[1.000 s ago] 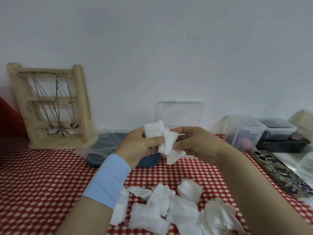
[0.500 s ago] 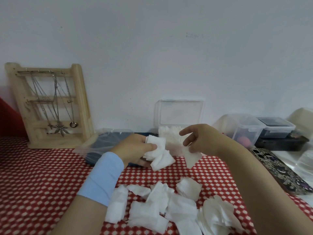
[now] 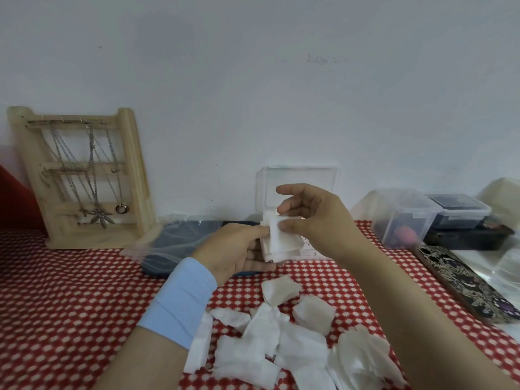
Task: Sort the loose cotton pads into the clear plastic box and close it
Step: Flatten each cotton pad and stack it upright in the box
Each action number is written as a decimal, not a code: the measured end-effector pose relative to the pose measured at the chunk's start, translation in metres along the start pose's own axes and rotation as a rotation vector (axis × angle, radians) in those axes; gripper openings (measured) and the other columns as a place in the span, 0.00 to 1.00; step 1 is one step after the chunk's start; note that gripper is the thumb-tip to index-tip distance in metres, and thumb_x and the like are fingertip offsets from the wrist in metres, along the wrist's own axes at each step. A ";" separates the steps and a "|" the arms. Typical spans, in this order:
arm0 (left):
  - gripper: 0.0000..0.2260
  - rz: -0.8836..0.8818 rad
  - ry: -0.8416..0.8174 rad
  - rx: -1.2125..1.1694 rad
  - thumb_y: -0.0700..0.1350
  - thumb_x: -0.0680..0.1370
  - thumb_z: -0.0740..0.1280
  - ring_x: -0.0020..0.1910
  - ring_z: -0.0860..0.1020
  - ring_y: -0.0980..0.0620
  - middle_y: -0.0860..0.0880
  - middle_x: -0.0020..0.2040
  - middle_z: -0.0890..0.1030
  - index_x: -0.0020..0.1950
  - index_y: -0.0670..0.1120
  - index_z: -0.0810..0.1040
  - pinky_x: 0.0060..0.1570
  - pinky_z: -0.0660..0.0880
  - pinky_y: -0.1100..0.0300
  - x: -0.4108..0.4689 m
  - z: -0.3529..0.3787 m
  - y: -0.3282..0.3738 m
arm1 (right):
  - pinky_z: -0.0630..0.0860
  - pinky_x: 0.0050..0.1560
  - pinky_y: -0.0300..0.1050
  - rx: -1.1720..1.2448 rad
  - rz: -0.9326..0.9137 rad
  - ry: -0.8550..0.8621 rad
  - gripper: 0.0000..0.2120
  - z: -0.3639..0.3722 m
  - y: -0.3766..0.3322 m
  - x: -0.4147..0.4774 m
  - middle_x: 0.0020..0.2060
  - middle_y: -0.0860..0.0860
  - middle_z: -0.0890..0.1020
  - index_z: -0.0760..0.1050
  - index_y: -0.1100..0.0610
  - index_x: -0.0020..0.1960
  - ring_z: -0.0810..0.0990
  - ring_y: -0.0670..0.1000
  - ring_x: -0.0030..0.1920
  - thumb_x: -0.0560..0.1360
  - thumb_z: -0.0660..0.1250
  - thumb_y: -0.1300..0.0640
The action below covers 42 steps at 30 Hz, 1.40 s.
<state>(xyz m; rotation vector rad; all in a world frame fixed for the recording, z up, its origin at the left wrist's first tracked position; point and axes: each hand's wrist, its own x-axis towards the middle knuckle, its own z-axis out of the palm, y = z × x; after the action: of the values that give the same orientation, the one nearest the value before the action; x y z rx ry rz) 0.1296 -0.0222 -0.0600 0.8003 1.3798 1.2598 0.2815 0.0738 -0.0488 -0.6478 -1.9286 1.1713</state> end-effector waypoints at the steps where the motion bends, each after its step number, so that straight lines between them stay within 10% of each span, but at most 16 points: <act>1: 0.10 -0.005 -0.012 0.003 0.44 0.83 0.64 0.44 0.86 0.46 0.40 0.47 0.87 0.57 0.39 0.81 0.37 0.82 0.57 0.000 0.000 0.000 | 0.82 0.52 0.40 -0.001 -0.020 -0.004 0.26 0.000 0.000 0.000 0.45 0.53 0.85 0.80 0.51 0.61 0.85 0.49 0.46 0.69 0.75 0.73; 9: 0.18 0.021 -0.088 -0.028 0.50 0.79 0.68 0.49 0.86 0.45 0.39 0.51 0.86 0.61 0.38 0.80 0.42 0.83 0.57 -0.001 -0.004 0.002 | 0.82 0.51 0.41 -0.119 -0.170 0.015 0.26 0.011 0.001 -0.003 0.47 0.44 0.84 0.79 0.43 0.59 0.83 0.45 0.52 0.70 0.75 0.70; 13: 0.14 0.040 -0.102 0.086 0.38 0.77 0.72 0.53 0.85 0.46 0.42 0.54 0.86 0.62 0.38 0.80 0.47 0.83 0.59 0.001 -0.007 -0.001 | 0.76 0.54 0.33 -0.299 -0.203 0.036 0.25 0.012 0.002 -0.004 0.55 0.38 0.81 0.77 0.39 0.61 0.78 0.37 0.57 0.71 0.78 0.61; 19: 0.12 0.032 0.131 0.150 0.34 0.76 0.72 0.50 0.85 0.46 0.41 0.53 0.85 0.58 0.38 0.80 0.38 0.82 0.61 0.007 -0.022 -0.002 | 0.73 0.41 0.33 -0.496 0.028 0.031 0.09 0.007 0.013 -0.001 0.46 0.37 0.80 0.78 0.42 0.55 0.79 0.40 0.41 0.76 0.73 0.50; 23: 0.10 0.171 0.397 0.239 0.33 0.76 0.69 0.48 0.82 0.50 0.48 0.49 0.81 0.56 0.43 0.78 0.39 0.82 0.61 0.014 -0.036 -0.002 | 0.73 0.50 0.33 -0.682 0.103 -0.426 0.09 0.015 0.016 -0.008 0.47 0.37 0.82 0.84 0.44 0.53 0.80 0.39 0.46 0.76 0.73 0.57; 28: 0.07 0.162 0.352 0.082 0.35 0.78 0.66 0.48 0.84 0.48 0.46 0.52 0.83 0.55 0.42 0.78 0.46 0.83 0.56 0.011 -0.032 -0.001 | 0.70 0.53 0.36 -0.880 0.202 -0.727 0.22 0.024 0.026 -0.014 0.60 0.44 0.80 0.77 0.45 0.68 0.78 0.48 0.57 0.76 0.74 0.57; 32: 0.04 0.152 0.339 0.023 0.36 0.80 0.65 0.47 0.83 0.46 0.43 0.50 0.83 0.50 0.43 0.78 0.45 0.83 0.56 0.011 -0.026 -0.001 | 0.71 0.44 0.37 -0.793 0.167 -0.580 0.03 0.011 0.024 -0.009 0.45 0.45 0.82 0.82 0.50 0.49 0.79 0.45 0.44 0.75 0.73 0.54; 37: 0.05 0.178 0.305 0.131 0.35 0.79 0.68 0.46 0.84 0.50 0.47 0.49 0.84 0.53 0.40 0.81 0.38 0.83 0.61 0.012 -0.023 -0.004 | 0.74 0.35 0.32 -0.094 0.134 -0.177 0.04 -0.004 0.000 -0.003 0.36 0.45 0.84 0.82 0.58 0.49 0.80 0.40 0.34 0.76 0.73 0.58; 42: 0.08 0.135 0.166 0.170 0.35 0.79 0.68 0.47 0.85 0.49 0.43 0.52 0.85 0.58 0.39 0.81 0.37 0.82 0.62 0.010 -0.010 -0.003 | 0.71 0.27 0.32 -0.135 0.122 -0.086 0.04 0.004 -0.007 -0.004 0.30 0.46 0.84 0.83 0.58 0.46 0.77 0.42 0.26 0.74 0.76 0.59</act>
<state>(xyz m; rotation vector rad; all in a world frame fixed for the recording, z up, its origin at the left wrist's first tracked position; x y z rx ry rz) 0.1179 -0.0162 -0.0664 0.9353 1.6050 1.3497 0.2801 0.0656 -0.0448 -0.8084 -2.0786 1.1673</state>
